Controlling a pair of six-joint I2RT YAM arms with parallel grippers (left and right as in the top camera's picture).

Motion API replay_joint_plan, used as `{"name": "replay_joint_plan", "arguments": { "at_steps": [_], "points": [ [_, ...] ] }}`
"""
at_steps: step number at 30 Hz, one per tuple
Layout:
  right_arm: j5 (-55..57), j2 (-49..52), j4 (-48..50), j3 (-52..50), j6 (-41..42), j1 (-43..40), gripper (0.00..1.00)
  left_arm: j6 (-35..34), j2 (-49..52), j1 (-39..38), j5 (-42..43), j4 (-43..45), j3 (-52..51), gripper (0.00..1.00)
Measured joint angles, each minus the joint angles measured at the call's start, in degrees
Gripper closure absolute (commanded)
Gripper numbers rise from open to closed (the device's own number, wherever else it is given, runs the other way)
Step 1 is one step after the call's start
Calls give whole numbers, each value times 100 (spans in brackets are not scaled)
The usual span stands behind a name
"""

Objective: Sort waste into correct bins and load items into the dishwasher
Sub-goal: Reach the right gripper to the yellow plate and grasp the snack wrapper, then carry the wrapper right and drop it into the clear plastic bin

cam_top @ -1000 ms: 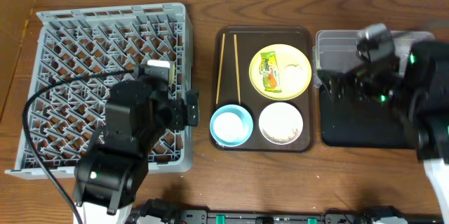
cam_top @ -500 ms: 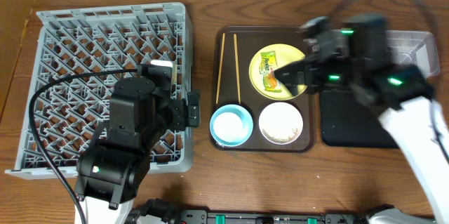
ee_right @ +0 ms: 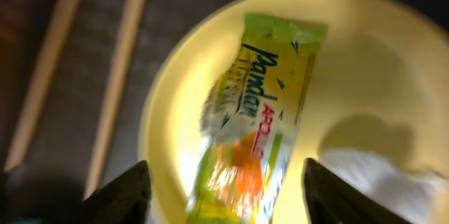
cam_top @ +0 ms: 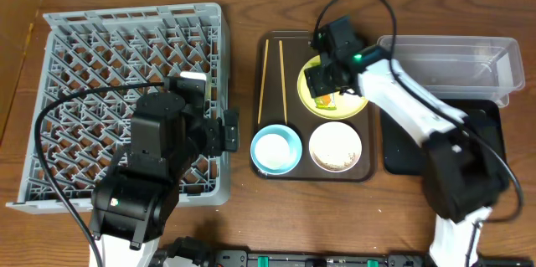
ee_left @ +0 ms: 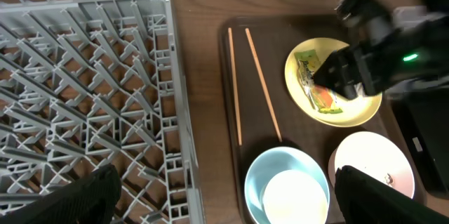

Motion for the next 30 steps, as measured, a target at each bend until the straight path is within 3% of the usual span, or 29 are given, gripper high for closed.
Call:
{"name": "replay_joint_plan", "arguments": {
  "at_steps": [7, 10, 13, 14, 23, 30],
  "points": [
    [234, 605, 275, -2, 129, 59, 59, 0, 2, 0, 0, 0, 0, 2],
    [350, 647, 273, 0, 190, 90, 58, 0, 2, 0, 0, 0, 0, 2],
    [393, 647, 262, 4, 232, 98, 92, 0, 2, 0, 0, 0, 0, 2],
    [444, 647, 258, 4, 264, 109, 99, 0, 2, 0, 0, 0, 0, 2],
    [249, 398, 136, -2, 365, 94, 99, 0, 2, 0, 0, 0, 0, 2],
    [-114, -1346, -308, 48, 1191, -715, 99, 0, 2, 0, 0, 0, 0, 2]
  ]
}}
